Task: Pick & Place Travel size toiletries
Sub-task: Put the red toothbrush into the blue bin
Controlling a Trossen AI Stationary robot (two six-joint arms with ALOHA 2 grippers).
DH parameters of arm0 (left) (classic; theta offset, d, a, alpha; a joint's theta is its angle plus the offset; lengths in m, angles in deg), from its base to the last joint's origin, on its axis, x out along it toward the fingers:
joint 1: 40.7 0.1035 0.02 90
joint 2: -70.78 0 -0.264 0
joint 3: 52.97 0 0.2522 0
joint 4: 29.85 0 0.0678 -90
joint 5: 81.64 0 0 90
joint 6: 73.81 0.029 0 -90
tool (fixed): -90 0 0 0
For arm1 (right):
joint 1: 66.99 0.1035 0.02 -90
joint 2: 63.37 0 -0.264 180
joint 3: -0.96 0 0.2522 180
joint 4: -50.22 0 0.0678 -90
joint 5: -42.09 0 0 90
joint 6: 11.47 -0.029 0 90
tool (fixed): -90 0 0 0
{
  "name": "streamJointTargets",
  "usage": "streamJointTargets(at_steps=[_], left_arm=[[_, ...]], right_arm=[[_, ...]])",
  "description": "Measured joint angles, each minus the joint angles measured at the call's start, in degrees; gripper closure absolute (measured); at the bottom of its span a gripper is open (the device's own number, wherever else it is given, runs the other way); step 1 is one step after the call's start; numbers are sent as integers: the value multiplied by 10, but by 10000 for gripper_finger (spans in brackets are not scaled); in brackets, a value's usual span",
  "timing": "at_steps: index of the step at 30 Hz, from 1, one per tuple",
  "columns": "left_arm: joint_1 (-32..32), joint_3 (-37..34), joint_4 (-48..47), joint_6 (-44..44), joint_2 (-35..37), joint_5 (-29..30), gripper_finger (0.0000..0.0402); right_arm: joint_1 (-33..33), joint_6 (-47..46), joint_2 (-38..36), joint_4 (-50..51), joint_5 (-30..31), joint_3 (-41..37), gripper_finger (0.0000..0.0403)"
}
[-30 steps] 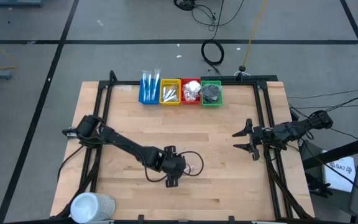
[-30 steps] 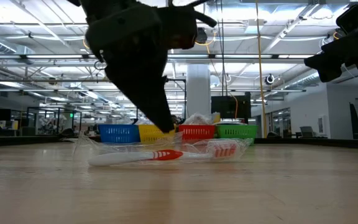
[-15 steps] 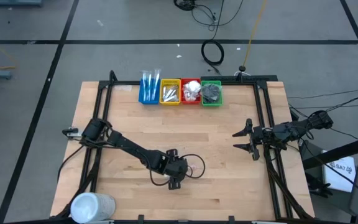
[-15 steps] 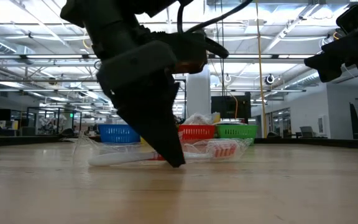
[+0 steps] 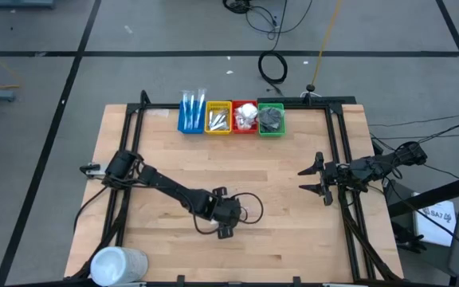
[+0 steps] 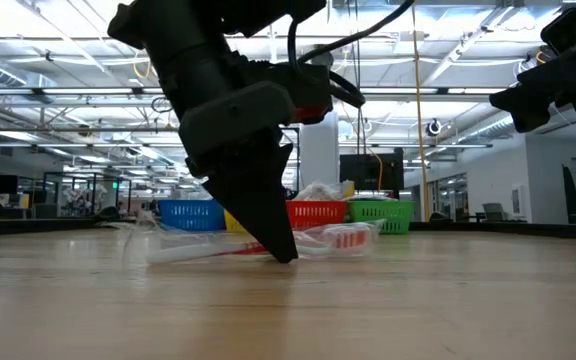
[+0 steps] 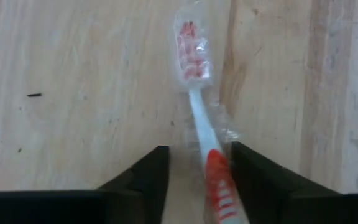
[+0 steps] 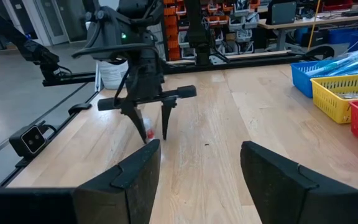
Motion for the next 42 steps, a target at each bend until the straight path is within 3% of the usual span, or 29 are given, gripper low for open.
streamJointTargets(at_steps=[10,18,26,31,42], left_arm=[[9,0,9,9,0,-21,379],[12,-5,8,46,24,-22,362],[17,-26,40,126,120,9,378],[28,-109,115,145,207,37,378],[98,-409,408,150,406,112,378]], right_arm=[[0,0,0,0,0,0,193],[0,0,0,0,0,0,193],[0,0,0,4,0,0,193],[0,0,0,5,0,0,193],[0,0,0,7,0,0,193]])
